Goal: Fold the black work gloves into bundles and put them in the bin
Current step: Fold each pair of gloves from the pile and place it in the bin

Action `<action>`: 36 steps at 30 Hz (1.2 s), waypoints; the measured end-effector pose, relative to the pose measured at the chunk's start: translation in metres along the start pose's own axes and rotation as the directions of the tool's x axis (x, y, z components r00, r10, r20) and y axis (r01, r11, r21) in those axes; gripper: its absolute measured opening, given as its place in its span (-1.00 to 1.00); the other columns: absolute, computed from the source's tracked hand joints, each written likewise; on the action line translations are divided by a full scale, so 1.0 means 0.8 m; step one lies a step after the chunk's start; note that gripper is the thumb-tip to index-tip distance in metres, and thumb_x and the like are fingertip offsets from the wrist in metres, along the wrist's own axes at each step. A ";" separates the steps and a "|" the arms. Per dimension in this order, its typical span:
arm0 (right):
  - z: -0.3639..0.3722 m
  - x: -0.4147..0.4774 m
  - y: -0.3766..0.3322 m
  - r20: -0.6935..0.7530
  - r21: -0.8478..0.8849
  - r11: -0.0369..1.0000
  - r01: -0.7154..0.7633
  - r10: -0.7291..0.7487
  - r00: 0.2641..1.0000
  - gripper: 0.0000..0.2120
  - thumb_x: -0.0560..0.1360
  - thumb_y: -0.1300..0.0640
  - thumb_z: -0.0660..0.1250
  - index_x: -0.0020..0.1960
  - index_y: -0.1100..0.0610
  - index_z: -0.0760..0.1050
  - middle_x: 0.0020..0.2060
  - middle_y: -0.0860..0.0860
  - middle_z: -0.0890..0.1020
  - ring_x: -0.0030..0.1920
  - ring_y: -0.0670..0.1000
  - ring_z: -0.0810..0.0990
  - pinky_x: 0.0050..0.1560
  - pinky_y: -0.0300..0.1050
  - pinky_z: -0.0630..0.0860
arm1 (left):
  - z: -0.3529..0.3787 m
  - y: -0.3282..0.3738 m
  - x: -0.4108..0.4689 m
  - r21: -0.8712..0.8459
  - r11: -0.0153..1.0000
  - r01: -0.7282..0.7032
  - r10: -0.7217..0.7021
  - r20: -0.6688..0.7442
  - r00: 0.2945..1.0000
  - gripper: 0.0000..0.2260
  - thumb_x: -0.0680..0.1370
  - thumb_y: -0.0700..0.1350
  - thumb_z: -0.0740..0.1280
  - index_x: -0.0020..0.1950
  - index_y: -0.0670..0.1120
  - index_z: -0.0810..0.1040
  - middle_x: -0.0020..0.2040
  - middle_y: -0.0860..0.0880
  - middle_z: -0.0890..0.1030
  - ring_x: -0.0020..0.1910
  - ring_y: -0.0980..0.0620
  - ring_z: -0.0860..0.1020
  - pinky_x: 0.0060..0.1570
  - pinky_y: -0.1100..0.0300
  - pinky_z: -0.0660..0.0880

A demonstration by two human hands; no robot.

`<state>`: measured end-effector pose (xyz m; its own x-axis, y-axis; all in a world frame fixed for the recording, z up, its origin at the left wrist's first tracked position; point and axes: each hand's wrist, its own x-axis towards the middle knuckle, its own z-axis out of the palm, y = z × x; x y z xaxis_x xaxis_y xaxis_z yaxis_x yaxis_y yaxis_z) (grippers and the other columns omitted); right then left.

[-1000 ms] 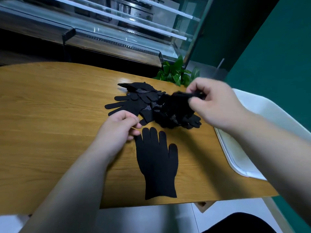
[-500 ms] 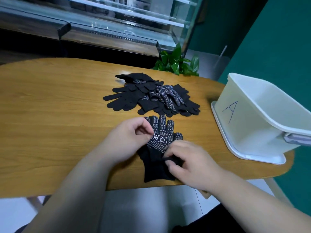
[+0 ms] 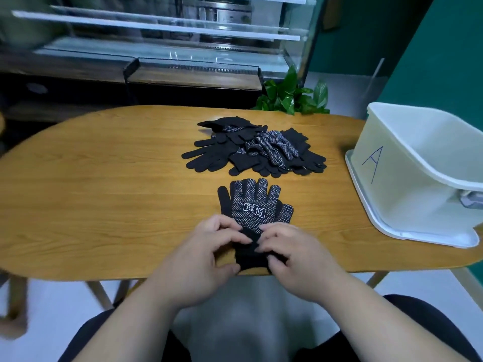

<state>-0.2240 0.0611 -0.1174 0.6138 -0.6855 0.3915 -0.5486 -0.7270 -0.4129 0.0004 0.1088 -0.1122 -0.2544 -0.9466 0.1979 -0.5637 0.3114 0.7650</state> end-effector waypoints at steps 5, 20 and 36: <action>0.004 -0.008 0.003 -0.029 0.106 0.993 -0.059 0.062 0.998 -0.82 0.36 0.27 0.29 -0.14 0.08 0.62 0.01 -0.09 0.69 0.28 -0.15 0.53 0.34 -0.32 0.38 | 0.005 -0.001 -0.003 0.082 0.997 -0.014 0.009 0.066 0.998 -0.63 0.33 0.14 0.46 0.13 0.21 0.60 0.22 0.34 0.37 0.31 0.19 0.41 0.29 0.30 0.32; 0.006 -0.011 0.012 -0.042 0.148 0.988 0.041 -0.035 0.999 -0.81 0.38 0.26 0.27 -0.19 0.10 0.65 -0.06 -0.10 0.68 0.22 -0.13 0.57 0.44 -0.23 0.32 | 0.017 -0.006 -0.003 0.085 0.996 0.006 -0.001 -0.062 0.998 -0.75 0.36 0.01 0.50 0.02 0.19 0.65 0.16 0.26 0.44 0.14 0.17 0.49 0.13 0.33 0.38; -0.016 -0.021 0.002 0.093 -0.014 1.000 0.011 -0.010 0.996 -0.79 0.35 -0.13 0.45 -0.06 -0.10 0.65 0.06 -0.18 0.47 0.26 -0.06 0.39 0.31 -0.12 0.26 | 0.010 -0.001 -0.007 0.351 0.929 -0.118 0.091 0.094 0.991 -0.65 0.31 0.25 0.42 0.02 0.13 0.62 0.21 0.21 0.36 0.15 0.16 0.36 0.16 0.14 0.37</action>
<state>-0.2422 0.0707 -0.1143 0.6694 -0.6719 0.3169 -0.5494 -0.7349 -0.3975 -0.0039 0.1150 -0.1184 -0.3770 -0.9025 0.2082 -0.7692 0.4302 0.4725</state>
